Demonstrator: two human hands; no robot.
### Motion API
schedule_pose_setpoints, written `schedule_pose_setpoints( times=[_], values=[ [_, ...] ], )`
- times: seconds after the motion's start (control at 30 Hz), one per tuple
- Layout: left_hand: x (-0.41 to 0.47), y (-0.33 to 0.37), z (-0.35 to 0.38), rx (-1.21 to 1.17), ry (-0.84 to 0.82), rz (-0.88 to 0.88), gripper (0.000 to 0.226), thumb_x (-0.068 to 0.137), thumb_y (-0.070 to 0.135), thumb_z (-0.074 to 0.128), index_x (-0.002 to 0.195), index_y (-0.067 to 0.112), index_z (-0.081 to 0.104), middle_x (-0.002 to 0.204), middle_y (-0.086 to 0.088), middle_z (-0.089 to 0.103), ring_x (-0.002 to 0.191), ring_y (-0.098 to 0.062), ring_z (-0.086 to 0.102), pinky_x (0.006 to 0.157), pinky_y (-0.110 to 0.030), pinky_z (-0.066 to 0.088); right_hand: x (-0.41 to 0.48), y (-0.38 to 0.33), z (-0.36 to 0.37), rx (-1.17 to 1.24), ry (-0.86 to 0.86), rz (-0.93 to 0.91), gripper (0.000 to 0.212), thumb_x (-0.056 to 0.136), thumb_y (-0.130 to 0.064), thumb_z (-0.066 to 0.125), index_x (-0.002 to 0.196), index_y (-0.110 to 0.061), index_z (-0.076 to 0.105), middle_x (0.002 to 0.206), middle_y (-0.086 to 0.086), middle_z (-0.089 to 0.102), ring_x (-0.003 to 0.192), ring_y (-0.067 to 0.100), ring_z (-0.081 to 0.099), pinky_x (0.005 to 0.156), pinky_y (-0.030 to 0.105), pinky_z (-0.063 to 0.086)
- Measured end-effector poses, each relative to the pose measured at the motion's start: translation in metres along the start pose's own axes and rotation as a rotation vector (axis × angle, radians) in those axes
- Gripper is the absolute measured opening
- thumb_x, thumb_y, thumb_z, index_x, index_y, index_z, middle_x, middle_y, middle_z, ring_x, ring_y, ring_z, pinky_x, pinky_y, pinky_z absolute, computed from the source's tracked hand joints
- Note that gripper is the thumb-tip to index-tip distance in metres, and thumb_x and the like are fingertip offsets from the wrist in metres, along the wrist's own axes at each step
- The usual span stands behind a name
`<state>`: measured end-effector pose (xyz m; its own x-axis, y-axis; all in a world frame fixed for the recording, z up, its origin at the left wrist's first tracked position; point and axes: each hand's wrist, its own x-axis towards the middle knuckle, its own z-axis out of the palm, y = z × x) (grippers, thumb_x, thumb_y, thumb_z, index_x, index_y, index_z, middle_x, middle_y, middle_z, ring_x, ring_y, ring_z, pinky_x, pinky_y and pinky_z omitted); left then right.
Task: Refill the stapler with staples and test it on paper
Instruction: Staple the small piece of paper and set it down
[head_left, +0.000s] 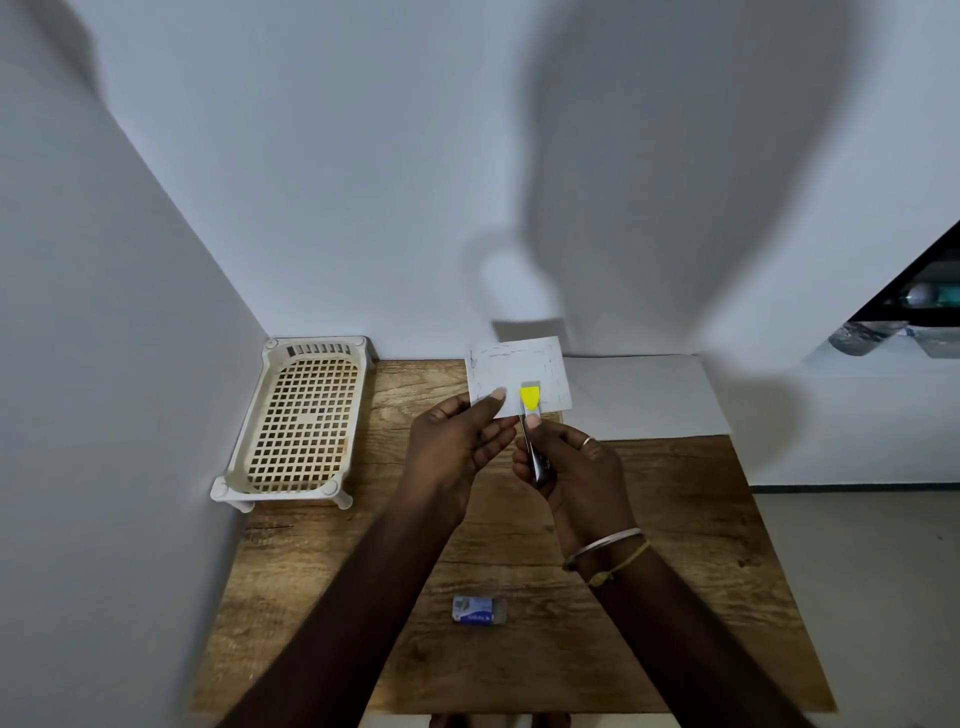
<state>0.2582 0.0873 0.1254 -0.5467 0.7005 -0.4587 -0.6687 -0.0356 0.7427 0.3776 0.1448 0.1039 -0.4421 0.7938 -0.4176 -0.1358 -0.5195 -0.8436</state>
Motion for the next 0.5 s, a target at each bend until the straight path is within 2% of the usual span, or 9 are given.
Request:
schedule_pose_setpoints(
  times=[0.07,0.17,0.4,0.5],
  values=[
    [-0.001,-0.002,0.003,-0.003,-0.043,0.005,0.038,0.086,0.015,0.081,0.119,0.0,0.07,0.111,-0.017,0.077,0.105,-0.031,0.075,0.091,-0.037,0.06,0.001,0.001,0.0,-0.014,0.019,-0.005,0.018,0.083,-0.023,0.08,0.085,-0.005,0.08,0.079,0.017,0.073,0.072,0.026,0.068,0.075,0.039,0.057],
    [-0.001,-0.003,0.008,-0.003,-0.032,0.017,0.042,0.081,0.013,0.085,0.117,0.001,0.07,0.109,-0.017,0.078,0.101,-0.031,0.076,0.081,-0.033,0.062,0.0,0.002,0.001,-0.027,0.037,-0.017,0.015,0.084,-0.022,0.079,0.082,-0.007,0.08,0.079,0.019,0.074,0.074,0.029,0.068,0.08,0.044,0.057],
    [0.004,-0.005,0.011,0.032,0.007,0.047,0.044,0.075,0.007,0.088,0.115,0.002,0.07,0.103,-0.016,0.079,0.092,-0.03,0.078,0.072,-0.029,0.062,-0.001,0.0,0.0,-0.033,0.031,-0.032,0.014,0.082,-0.025,0.081,0.083,-0.012,0.081,0.078,0.013,0.076,0.069,0.021,0.071,0.066,0.033,0.057],
    [0.005,-0.005,0.013,0.058,0.021,0.067,0.044,0.073,0.008,0.09,0.112,0.004,0.071,0.1,-0.014,0.08,0.089,-0.029,0.079,0.072,-0.03,0.062,-0.001,0.001,-0.001,-0.037,0.033,-0.042,0.015,0.081,-0.027,0.081,0.084,-0.012,0.082,0.078,0.013,0.076,0.069,0.021,0.071,0.067,0.033,0.057]
  ],
)
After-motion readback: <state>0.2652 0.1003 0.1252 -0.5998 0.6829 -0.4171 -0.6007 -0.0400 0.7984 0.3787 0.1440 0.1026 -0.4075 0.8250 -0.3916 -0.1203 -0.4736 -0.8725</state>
